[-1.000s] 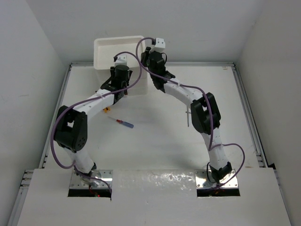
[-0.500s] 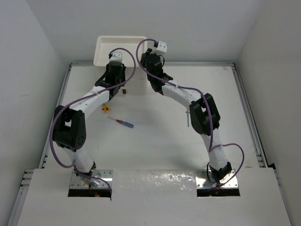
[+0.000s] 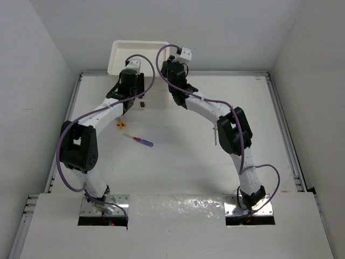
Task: Sort the tools into containers
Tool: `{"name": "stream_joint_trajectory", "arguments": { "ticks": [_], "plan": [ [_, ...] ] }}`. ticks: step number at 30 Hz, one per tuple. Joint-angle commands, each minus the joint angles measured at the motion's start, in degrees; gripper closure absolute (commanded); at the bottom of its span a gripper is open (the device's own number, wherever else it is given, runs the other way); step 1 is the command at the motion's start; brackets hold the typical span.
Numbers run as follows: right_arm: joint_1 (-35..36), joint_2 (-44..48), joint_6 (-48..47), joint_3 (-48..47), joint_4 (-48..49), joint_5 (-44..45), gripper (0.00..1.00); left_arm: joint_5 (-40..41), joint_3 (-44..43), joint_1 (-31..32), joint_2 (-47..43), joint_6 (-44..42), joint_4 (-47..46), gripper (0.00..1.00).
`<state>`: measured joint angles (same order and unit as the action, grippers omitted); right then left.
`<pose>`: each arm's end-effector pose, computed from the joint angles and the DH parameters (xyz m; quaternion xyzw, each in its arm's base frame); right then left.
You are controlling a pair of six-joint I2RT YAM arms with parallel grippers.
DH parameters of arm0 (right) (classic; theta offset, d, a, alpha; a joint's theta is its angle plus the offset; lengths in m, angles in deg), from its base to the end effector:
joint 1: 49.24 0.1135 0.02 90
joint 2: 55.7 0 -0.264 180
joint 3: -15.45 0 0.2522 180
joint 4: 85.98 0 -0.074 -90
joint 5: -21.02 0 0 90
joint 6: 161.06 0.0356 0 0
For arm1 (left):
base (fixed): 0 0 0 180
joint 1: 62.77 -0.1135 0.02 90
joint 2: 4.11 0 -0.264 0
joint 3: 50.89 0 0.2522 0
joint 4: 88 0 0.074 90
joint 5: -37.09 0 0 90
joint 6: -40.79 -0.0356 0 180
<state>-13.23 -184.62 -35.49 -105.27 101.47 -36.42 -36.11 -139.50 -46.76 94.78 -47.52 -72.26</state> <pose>0.4477 0.3017 0.2816 0.1943 0.6839 0.2325 0.6636 0.3932 -0.1021 0.2819 0.0278 0.8421 0.0418 0.5369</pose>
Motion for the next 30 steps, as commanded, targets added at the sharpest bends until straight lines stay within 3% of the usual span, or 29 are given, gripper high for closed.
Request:
{"name": "stream_joint_trajectory", "arguments": {
  "ticks": [1, 13, 16, 26, 30],
  "plan": [
    [5.2, -0.6, 0.7, 0.8, -7.8, -10.3, 1.0, 3.2, -3.1, -1.7, -1.9, -1.4, -13.8, 0.52],
    [5.2, -0.3, -1.2, 2.1, -8.0, -9.4, 1.0, -2.4, -2.8, -1.5, -1.9, -2.3, -15.3, 0.74],
    [5.2, -0.3, -1.5, 2.3, -8.1, -9.4, 1.0, -1.7, -2.9, -1.4, -2.1, -2.7, -15.9, 0.87],
    [4.9, 0.1, -1.7, 3.6, -8.1, -8.2, 1.0, -3.4, -0.6, -1.2, -4.1, -4.8, -15.3, 1.0],
    [4.9, 0.0, -0.5, 3.8, -7.8, -7.7, 1.0, -4.1, -0.7, -1.2, -5.5, -4.6, -11.8, 1.0]
  ]
}}
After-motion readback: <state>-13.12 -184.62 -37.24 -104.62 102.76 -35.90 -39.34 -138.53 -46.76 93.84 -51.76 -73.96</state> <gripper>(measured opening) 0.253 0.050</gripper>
